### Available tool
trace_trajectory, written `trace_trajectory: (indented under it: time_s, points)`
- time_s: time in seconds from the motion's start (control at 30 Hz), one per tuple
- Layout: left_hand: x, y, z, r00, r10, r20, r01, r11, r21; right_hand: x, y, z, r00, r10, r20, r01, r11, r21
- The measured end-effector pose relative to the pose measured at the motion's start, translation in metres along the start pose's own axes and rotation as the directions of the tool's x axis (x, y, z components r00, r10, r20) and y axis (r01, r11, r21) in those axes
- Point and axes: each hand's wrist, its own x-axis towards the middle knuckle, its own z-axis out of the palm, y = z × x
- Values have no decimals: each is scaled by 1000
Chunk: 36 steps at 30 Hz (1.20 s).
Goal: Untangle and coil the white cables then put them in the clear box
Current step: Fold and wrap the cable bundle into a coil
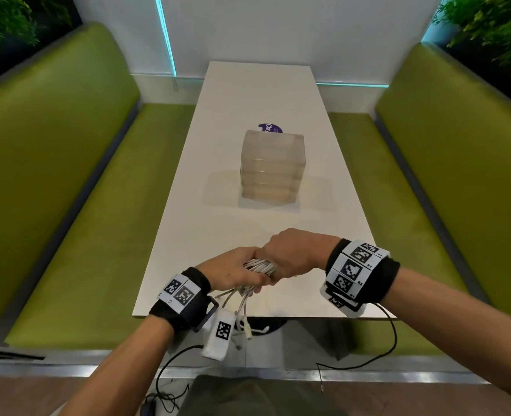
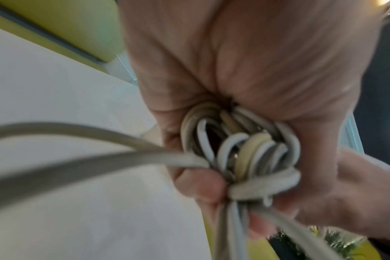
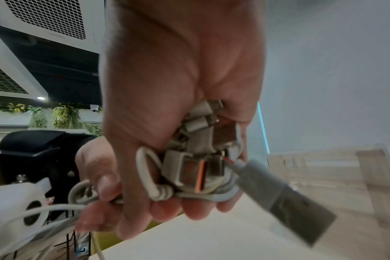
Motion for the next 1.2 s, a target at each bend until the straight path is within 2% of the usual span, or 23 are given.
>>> trace_trajectory:
  time_s: [0.13,0.23,0.3,0.37,0.43,0.57,0.7,0.87,0.93,1.03,1.1,1.2]
  points:
    - [3,-2,-2,995,-11,-103,2,997,-83,0,6,-5,999,15,-28,-18,996,-89]
    - [-3,-12,-3,976,15,-216,-87,941,-328,-3,17,-7,996,56,-76,-56,998,-9]
    - [-6,-22,0,982,22,-190,-102,901,-422,-8,28,-12,986,92,-143,-82,994,70]
    - [-5,-27,9,984,31,-178,-93,932,-351,-12,35,-21,971,131,-199,-106,985,133]
    - [-2,-24,17,963,28,-267,-114,944,-310,-15,40,-28,957,165,-240,-123,976,180]
    - [1,-16,20,899,72,-432,-249,895,-371,-17,44,-35,928,211,-309,-116,948,297]
    - [-4,-11,18,867,47,-496,-299,846,-442,-18,43,-36,896,273,-351,-110,900,421]
    - [-5,-10,15,827,46,-560,-324,853,-408,-14,36,-29,863,353,-362,-76,799,597]
    - [-5,-5,14,821,10,-570,-350,798,-491,-13,31,-26,844,386,-372,-33,730,682]
    - [-2,5,10,822,-61,-566,-402,642,-653,-9,18,-18,833,428,-352,27,603,797]
    - [0,11,5,822,-95,-561,-437,527,-729,-5,8,-8,827,445,-343,39,564,825]
    - [4,17,2,787,-146,-600,-478,472,-741,4,-3,4,809,469,-355,48,549,834]
